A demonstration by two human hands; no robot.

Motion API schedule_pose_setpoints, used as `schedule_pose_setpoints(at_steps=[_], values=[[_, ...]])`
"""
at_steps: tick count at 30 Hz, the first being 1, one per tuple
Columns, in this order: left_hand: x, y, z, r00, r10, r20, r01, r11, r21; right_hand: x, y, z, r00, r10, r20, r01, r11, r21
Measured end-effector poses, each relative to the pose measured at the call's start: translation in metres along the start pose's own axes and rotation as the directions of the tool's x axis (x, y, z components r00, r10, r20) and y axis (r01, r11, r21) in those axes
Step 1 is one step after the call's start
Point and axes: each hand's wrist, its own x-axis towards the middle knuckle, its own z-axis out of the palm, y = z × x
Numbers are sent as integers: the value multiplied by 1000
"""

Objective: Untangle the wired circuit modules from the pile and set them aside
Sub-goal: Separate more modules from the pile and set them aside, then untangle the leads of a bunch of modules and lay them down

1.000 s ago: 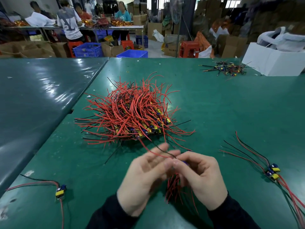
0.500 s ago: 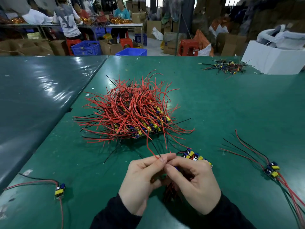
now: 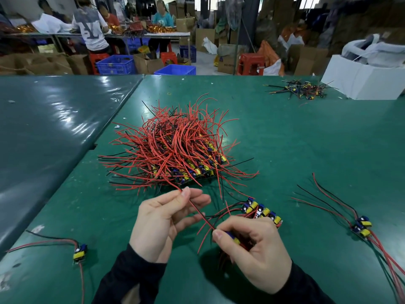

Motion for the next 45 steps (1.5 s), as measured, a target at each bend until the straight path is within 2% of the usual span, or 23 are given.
schedule_pose_setpoints(at_steps=[6,9,12,15,17,20,22,24,26,28,29,32,34,36,38,45], values=[[3,8,-6,993,110,-41,-108,993,46,0,-3,-2,999,-49,-2,49,999,0],[4,9,-6,992,117,-52,-116,993,21,-1,-2,-2,998,-70,2,70,997,-28],[4,11,-5,992,53,-116,-64,993,-95,-1,2,-3,995,-100,6,100,992,-81],[8,15,-8,980,-122,-158,66,944,-323,0,5,-5,989,-147,5,145,975,-167],[9,17,-10,972,-206,-114,145,905,-399,0,6,-5,986,-166,17,166,966,-199],[8,19,-10,968,-250,-14,208,835,-509,0,7,-2,980,-188,65,198,958,-208],[9,17,-9,968,-250,-1,203,789,-580,-1,8,-1,977,-202,67,212,952,-220],[10,16,-9,968,-251,-23,191,789,-584,-1,9,-2,977,-205,58,213,952,-220],[10,16,-12,966,-254,38,229,783,-578,-2,9,-1,973,-214,87,228,950,-212],[10,16,-13,962,-243,125,266,732,-627,-3,7,1,969,-215,123,237,950,-203],[10,15,-12,964,-240,112,254,721,-645,-3,6,2,970,-210,119,230,953,-199],[12,5,-3,984,-175,-35,125,816,-565,-2,6,0,989,-150,-4,147,976,-162],[9,-2,6,990,-143,1,131,905,-404,0,6,-3,988,-95,-120,77,986,-147],[3,-9,13,988,-152,43,158,952,-261,1,8,-4,979,-48,-200,18,989,-149],[-3,-15,20,986,-156,49,163,968,-192,2,8,-3,972,-29,-233,-9,987,-159],[-14,-27,26,972,-185,146,210,961,-180,3,8,-5,971,-48,-233,3,982,-190]])
